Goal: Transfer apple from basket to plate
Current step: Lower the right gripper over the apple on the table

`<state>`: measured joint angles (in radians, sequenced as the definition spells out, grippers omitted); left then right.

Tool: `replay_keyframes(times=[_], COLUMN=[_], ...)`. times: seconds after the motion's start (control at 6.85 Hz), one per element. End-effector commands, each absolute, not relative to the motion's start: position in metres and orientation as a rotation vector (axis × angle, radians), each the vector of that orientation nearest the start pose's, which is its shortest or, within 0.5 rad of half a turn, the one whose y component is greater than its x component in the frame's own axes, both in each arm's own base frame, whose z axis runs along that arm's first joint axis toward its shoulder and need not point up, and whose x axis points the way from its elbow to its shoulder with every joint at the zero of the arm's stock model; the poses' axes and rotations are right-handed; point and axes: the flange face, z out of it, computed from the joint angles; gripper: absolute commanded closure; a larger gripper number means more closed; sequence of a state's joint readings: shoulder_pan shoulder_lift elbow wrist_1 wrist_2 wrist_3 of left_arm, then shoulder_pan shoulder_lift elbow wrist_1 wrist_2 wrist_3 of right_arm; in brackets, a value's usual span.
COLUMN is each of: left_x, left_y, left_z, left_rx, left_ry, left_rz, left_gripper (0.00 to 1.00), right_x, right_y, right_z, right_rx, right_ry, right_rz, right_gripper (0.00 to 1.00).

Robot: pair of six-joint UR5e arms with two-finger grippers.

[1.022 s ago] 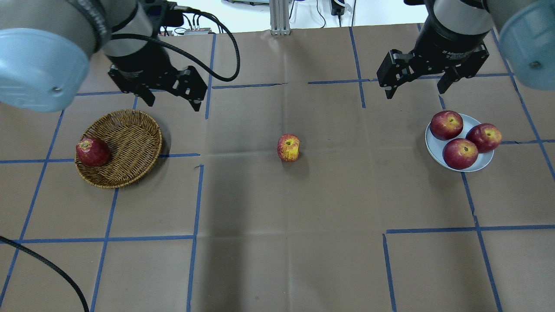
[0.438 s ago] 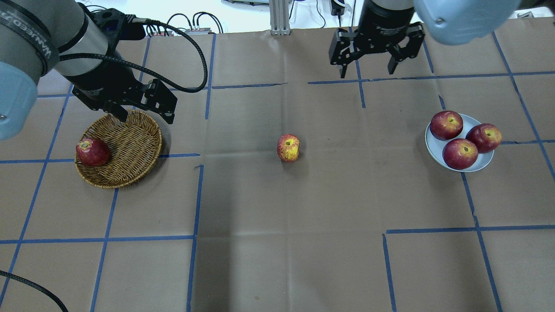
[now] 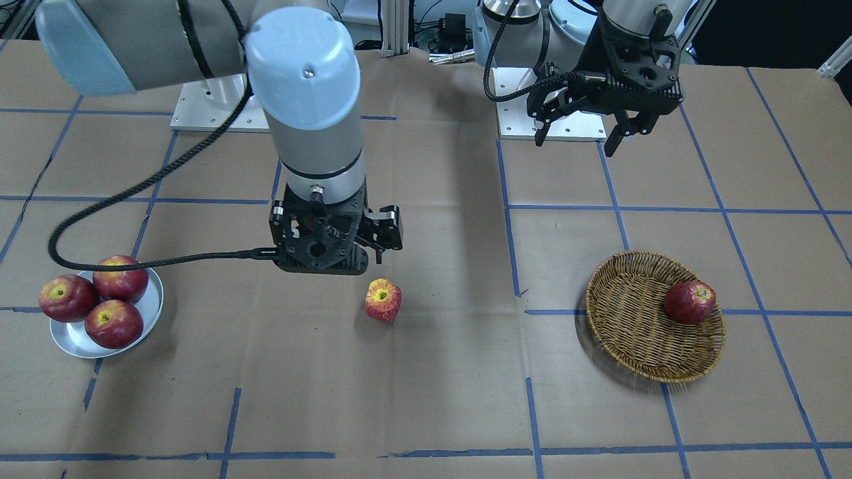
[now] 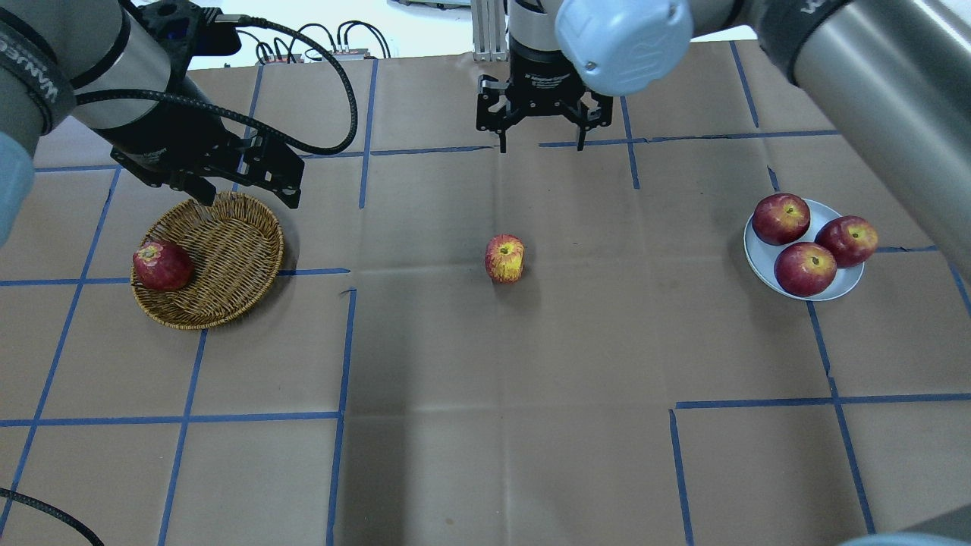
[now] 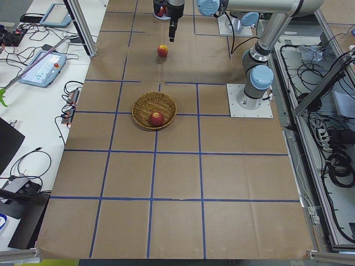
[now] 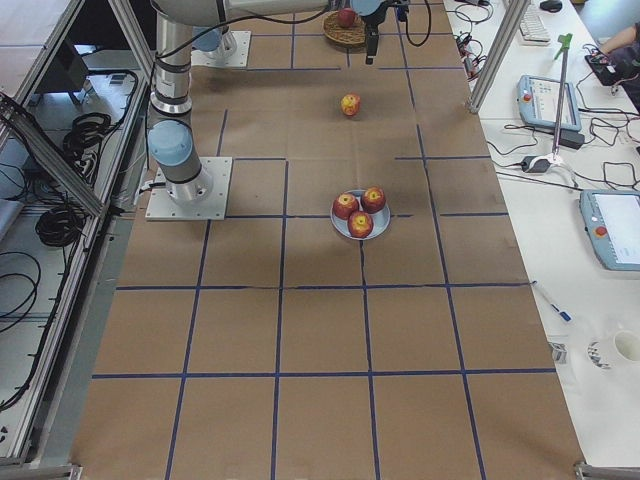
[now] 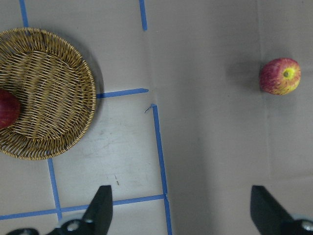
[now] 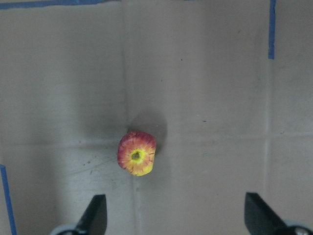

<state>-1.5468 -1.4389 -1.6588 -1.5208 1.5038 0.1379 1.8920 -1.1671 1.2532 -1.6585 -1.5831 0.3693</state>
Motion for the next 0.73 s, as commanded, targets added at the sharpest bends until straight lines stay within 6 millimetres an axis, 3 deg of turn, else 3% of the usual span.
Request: replay_keyframes(times=[0.0,0.29,0.58], left_x=[-0.131,-0.130,-0.129], left_y=[-0.440,-0.434,-0.416], left_z=[0.509,0.532,0.532], left_rx=[0.199,0.164,0.097], left_ry=[3.193,3.172,3.174], left_rz=[-0.153,-0.220,-0.208], left_gripper=[0.01,0.01,0.01], right_x=[0.373,0.374,0.364], right_y=[-0.590,-0.596,-0.585], right_z=[0.364,0.315,0.266], right_rx=[0.100,0.095,0.096], right_ry=[3.199,3.202,3.170], right_rz=[-0.015,-0.008,-0.145], right_gripper=[0.00,0.00,0.00])
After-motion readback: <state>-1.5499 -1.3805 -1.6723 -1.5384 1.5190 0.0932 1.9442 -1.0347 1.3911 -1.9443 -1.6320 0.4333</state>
